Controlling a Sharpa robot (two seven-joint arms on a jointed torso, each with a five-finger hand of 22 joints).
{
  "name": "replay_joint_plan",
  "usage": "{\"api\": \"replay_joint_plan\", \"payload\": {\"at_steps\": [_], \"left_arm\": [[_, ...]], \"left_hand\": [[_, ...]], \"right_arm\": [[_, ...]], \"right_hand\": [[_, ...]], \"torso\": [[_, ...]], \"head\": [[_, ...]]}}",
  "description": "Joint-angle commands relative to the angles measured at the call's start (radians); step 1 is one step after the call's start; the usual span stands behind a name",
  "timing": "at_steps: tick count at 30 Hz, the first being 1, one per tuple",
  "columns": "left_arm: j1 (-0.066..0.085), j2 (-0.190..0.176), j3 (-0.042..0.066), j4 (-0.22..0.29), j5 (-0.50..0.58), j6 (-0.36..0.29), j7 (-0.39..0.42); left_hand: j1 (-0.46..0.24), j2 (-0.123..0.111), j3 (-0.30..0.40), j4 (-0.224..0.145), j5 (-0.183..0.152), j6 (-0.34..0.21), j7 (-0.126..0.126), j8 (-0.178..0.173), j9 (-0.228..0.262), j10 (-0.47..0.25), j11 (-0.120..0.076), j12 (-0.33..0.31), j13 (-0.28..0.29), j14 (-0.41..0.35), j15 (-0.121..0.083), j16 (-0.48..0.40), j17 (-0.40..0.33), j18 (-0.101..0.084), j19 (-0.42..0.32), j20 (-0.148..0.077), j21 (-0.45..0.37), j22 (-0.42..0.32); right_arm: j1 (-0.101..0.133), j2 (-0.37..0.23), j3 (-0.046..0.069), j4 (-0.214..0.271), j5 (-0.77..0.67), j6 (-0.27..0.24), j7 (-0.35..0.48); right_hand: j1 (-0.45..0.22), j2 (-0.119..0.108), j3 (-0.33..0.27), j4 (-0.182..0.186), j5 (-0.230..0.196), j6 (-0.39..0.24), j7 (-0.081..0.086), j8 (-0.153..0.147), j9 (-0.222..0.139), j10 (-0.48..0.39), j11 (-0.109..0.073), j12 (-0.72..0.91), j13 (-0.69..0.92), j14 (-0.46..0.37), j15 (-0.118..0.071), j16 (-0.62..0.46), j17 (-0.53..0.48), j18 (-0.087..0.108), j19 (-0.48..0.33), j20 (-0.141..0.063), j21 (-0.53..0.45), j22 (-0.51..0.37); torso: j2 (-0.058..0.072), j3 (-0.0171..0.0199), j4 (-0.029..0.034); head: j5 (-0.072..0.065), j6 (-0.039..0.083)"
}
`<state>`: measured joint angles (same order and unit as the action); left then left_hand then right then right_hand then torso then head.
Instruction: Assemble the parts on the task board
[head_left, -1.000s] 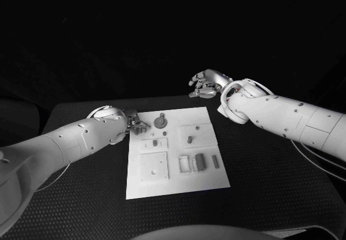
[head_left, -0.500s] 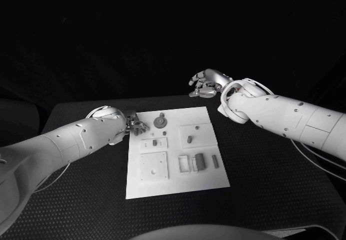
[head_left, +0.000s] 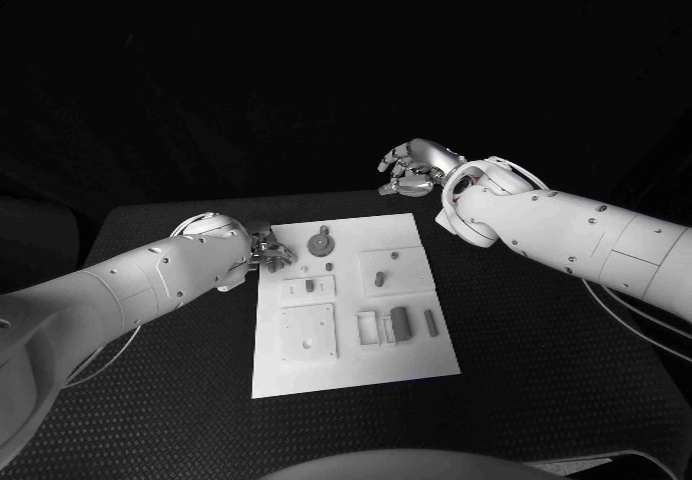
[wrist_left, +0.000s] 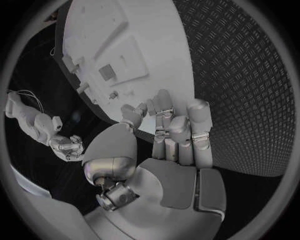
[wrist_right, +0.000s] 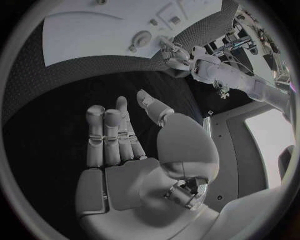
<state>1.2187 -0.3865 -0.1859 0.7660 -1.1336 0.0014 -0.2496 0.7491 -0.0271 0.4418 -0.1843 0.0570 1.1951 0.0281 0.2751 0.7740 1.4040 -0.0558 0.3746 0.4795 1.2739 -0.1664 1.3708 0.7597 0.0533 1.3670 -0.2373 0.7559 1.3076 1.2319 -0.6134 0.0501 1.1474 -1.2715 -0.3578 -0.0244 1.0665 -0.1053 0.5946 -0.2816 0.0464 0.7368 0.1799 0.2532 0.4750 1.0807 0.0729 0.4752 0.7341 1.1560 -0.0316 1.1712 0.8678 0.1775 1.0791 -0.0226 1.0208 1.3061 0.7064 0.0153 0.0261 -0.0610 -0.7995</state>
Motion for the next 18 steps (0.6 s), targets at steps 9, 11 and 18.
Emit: {"api": "replay_joint_plan", "payload": {"at_steps": [9,11,18], "left_arm": [[-0.001,-0.008,0.003,0.007,0.052,0.021,-0.010],[-0.001,-0.009,0.004,0.006,0.054,0.004,-0.010],[-0.001,-0.012,0.008,0.005,0.068,0.009,-0.009]], "left_hand": [[-0.007,-0.002,0.006,-0.017,-0.001,-0.001,0.006,-0.002,0.004,-0.001,0.000,0.000,0.004,0.009,0.001,-0.005,0.005,0.063,0.011,0.000,0.001,0.015],[-0.011,-0.008,0.007,-0.019,-0.001,-0.001,0.006,-0.002,0.005,-0.001,0.000,0.000,0.004,0.010,0.001,-0.005,0.005,0.063,0.012,0.000,0.001,0.015],[-0.024,-0.023,0.008,-0.019,-0.001,0.001,0.005,-0.001,0.008,0.001,-0.001,0.002,0.007,0.011,0.000,-0.005,0.008,0.062,0.014,-0.001,0.001,0.015]], "right_arm": [[0.000,0.001,0.000,-0.003,-0.009,0.020,-0.001],[0.000,0.001,0.000,-0.003,-0.009,0.020,-0.001],[0.000,0.001,0.000,-0.004,-0.009,0.022,-0.001]], "right_hand": [[-0.011,0.003,-0.004,0.005,0.002,-0.004,0.011,0.004,0.000,0.000,0.004,-0.003,0.001,-0.005,-0.002,-0.002,-0.002,0.084,0.004,-0.005,-0.004,0.002],[-0.011,0.003,-0.004,0.005,0.002,-0.004,0.011,0.004,0.000,0.000,0.004,-0.003,0.001,-0.005,-0.002,-0.002,-0.002,0.084,0.004,-0.005,-0.004,0.002],[-0.011,0.003,-0.004,0.005,0.002,-0.004,0.011,0.004,0.000,0.000,0.004,-0.003,0.001,-0.005,-0.002,-0.002,-0.002,0.084,0.004,-0.005,-0.004,0.002]], "torso": [[0.000,0.0002,-0.0004],[0.000,0.0000,-0.0002],[0.000,0.0004,0.0000]], "head": [[0.001,-0.002],[0.001,-0.003],[0.001,-0.003]]}}
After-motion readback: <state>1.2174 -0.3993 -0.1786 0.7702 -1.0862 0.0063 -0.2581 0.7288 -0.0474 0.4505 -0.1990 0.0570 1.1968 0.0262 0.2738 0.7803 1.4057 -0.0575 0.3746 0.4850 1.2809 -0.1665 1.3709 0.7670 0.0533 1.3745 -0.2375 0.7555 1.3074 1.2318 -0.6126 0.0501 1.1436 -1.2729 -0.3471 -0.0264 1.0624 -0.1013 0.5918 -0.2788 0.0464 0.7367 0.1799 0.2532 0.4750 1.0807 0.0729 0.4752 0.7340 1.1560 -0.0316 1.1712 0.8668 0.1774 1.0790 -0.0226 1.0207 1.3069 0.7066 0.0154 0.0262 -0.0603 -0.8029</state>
